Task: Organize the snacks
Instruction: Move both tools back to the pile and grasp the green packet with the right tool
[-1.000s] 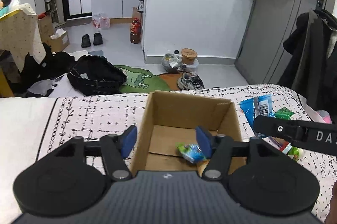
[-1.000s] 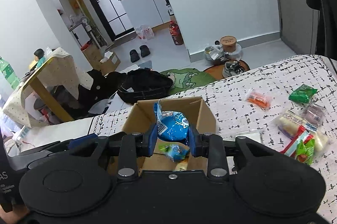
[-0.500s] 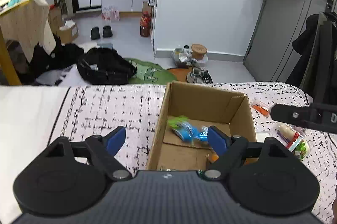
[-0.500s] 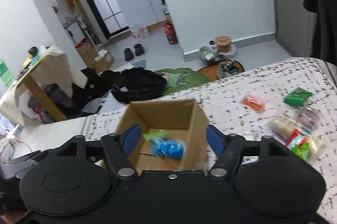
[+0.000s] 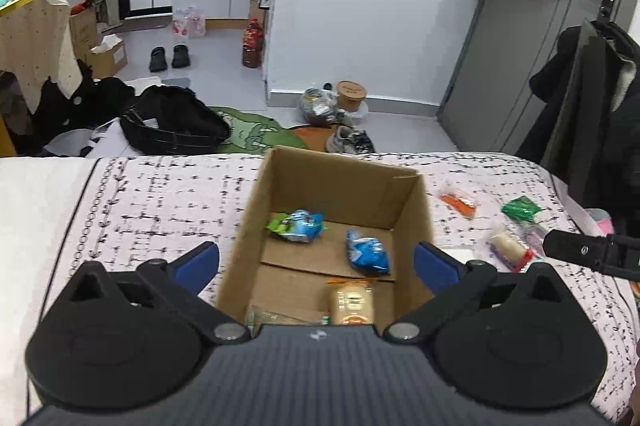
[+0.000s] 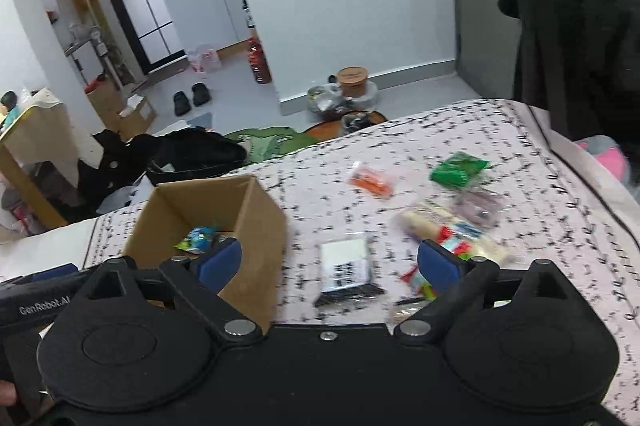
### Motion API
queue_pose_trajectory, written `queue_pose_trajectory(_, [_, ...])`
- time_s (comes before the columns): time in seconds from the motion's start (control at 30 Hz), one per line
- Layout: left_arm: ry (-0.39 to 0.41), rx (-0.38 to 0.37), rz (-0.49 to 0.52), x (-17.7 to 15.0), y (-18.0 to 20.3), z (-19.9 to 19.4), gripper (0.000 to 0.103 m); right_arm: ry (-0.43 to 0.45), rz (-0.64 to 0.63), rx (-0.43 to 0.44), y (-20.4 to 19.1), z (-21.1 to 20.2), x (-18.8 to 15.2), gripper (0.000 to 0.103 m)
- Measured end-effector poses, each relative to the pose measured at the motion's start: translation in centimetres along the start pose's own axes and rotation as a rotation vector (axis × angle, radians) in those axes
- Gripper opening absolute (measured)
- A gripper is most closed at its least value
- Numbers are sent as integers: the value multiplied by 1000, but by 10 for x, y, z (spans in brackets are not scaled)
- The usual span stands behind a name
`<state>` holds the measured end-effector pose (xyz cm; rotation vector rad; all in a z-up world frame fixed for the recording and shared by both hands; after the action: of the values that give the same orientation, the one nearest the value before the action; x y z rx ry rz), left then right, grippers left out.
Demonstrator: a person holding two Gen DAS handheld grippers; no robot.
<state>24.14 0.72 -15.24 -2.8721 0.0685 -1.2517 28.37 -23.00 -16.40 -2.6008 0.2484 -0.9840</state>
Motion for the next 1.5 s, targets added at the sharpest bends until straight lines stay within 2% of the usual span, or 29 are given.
queue_pose_trajectory(0.3, [-1, -80, 4, 7, 35, 2, 103, 52, -36, -36, 27, -16, 6, 99])
queue_pose_trajectory(0.47, [4, -127, 57, 11, 60, 3, 103, 66, -6, -69, 45, -18, 13, 99])
queue_pose_trajectory(0.7, [-6, -152, 116, 13, 87, 5, 103, 33, 44, -123, 65, -15, 11, 99])
queue_pose_trajectory(0.77, [-1, -163, 138, 14, 94, 5, 103, 27, 56, -124, 68, -13, 11, 97])
queue_pose_trajectory(0.9, [5, -180, 153, 20, 106, 6, 103, -14, 60, -112, 72, -7, 9, 78])
queue_pose_trajectory(1.03, [-1, -199, 161, 24, 117, 10, 103, -41, 77, -109, 79, -3, 5, 70])
queue_pose_trajectory(1.3, [-33, -215, 176, 22, 133, 25, 102, -74, 103, -100, 95, 8, 4, 63])
queue_pose_trajectory(1.43, [-52, -210, 175, 22, 140, 36, 100, -107, 126, -83, 104, 19, 3, 57])
queue_pose_trajectory(1.5, [-57, -213, 179, 21, 144, 40, 95, -118, 138, -74, 109, 23, 3, 57])
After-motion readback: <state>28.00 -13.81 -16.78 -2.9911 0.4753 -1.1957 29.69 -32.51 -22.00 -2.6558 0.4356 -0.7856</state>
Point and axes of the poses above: each gripper's, at about its wrist camera, not at the fingertips, and z roughly the way its jaws point, y to its right, x to its top, the point moved 7 cm from there along z, roughly the way its jaws point, and after that the axes turned 14 degrees about z, right-handed, at the moved point
